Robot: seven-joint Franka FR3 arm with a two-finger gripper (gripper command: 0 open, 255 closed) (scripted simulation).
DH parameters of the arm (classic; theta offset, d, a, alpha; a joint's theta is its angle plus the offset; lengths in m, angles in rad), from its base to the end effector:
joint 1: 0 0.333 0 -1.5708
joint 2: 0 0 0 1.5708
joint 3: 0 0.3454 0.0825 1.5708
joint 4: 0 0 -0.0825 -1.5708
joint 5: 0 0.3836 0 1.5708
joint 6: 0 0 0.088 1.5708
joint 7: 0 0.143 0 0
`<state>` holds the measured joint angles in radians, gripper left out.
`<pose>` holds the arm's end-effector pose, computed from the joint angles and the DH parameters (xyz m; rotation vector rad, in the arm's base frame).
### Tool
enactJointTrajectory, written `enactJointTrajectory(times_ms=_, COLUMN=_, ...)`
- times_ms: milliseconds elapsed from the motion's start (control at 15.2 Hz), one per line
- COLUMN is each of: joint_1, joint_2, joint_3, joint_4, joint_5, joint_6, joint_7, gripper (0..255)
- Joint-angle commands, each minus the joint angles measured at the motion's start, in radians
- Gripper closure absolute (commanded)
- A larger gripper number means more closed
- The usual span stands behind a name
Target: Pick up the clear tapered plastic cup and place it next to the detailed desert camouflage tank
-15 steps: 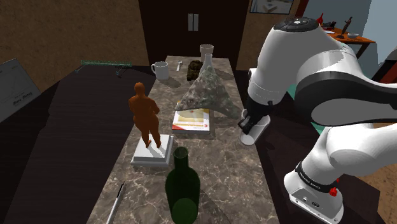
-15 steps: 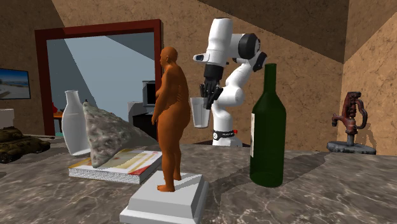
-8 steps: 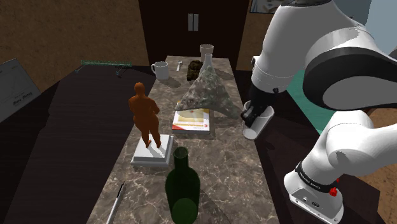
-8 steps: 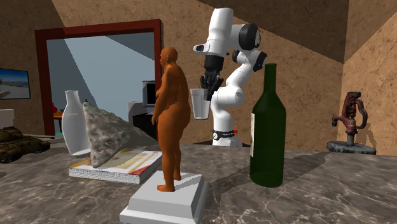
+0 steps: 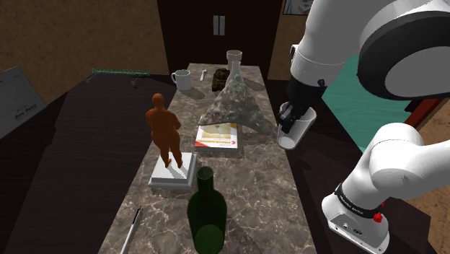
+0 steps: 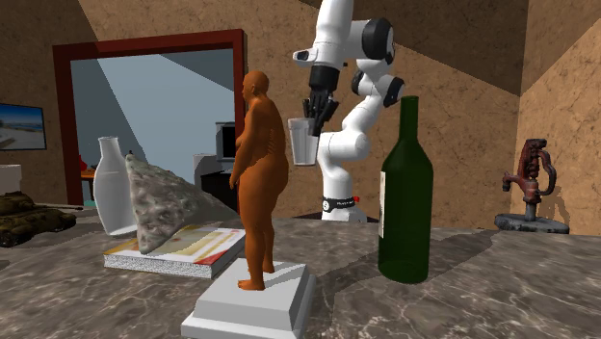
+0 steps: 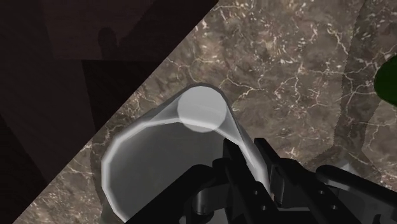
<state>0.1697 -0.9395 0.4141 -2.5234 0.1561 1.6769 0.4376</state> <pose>0.2057 0.1869 0.5195 2.9986 -0.0274 0.1806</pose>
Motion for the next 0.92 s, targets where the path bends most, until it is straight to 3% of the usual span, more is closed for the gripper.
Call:
enactJointTrajectory(times_ms=0, joint_1=-0.004, joint_2=0.006, joint_3=-0.006, joint_4=0.031, joint_5=-0.006, joint_6=-0.024, joint_7=-0.002, gripper=255)
enactJointTrajectory(times_ms=396, joint_1=-0.016, joint_2=0.024, joint_3=-0.022, joint_4=0.114, joint_5=-0.023, joint_6=-0.089, joint_7=-0.008, gripper=255)
enactJointTrajectory(times_ms=858, joint_1=-0.089, joint_2=0.109, joint_3=-0.155, joint_4=0.114, joint_5=-0.130, joint_6=-0.002, joint_7=-0.156, gripper=255)
